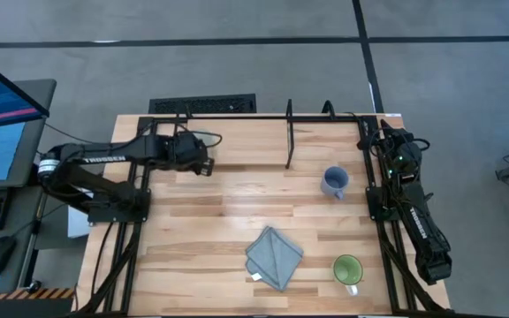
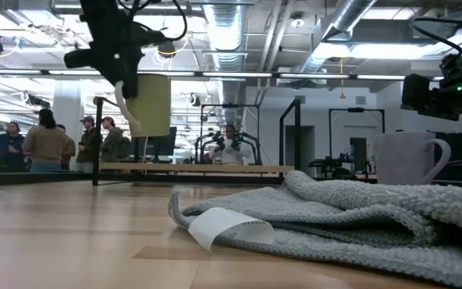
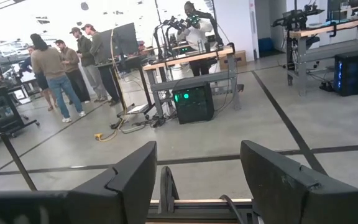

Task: Stack small to large cups/mugs on shelf
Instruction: Put the green mug on the shelf

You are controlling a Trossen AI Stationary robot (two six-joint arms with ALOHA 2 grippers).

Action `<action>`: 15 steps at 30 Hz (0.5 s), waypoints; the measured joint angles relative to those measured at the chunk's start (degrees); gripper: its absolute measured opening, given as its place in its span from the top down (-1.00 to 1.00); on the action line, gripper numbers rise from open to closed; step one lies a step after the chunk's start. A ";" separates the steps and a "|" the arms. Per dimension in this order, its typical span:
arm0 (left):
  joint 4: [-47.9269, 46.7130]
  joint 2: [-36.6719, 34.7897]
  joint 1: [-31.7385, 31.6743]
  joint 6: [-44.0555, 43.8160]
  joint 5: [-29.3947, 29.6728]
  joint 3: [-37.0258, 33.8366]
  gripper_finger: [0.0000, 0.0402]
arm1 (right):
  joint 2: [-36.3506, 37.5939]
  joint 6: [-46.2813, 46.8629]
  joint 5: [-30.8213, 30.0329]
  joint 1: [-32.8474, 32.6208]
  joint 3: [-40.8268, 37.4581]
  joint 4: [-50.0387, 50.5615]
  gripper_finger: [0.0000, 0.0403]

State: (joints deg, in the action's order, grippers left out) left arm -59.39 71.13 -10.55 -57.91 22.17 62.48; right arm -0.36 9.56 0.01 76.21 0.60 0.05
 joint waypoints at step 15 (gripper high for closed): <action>3.77 0.12 -7.76 1.30 -0.93 0.04 0.79 | 0.00 0.00 0.02 0.00 0.00 0.00 -0.27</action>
State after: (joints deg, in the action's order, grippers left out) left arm -55.62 71.26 -18.31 -56.61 21.23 62.52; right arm -0.36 9.56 0.03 76.21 0.60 0.05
